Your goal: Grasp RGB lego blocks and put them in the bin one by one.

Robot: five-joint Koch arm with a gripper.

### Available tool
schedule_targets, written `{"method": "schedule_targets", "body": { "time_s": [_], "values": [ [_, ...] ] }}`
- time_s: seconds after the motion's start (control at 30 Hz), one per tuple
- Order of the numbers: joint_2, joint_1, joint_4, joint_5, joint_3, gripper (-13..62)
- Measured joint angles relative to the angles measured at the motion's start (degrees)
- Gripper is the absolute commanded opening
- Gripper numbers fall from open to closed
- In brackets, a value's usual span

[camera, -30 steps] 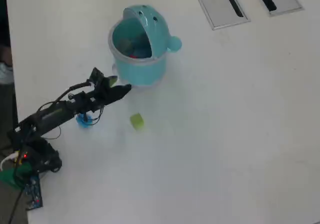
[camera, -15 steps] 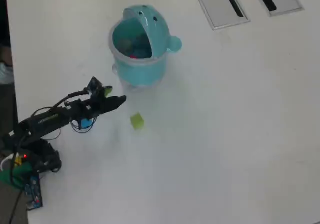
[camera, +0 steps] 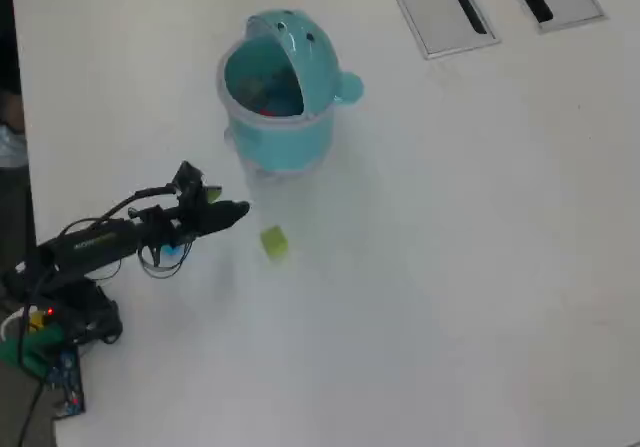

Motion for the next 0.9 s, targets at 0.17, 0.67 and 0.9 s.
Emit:
{"method": "schedule_targets", "body": {
  "time_s": [0.17,0.67,0.9],
  "values": [
    [0.0,-0.5,0.0,-1.2,2.0,34.6],
    [-7.3,-2.7,-3.2,-1.1,1.9,35.9],
    [-9.2,0.4,-3.2,-1.1,1.8,35.9]
  ]
}}
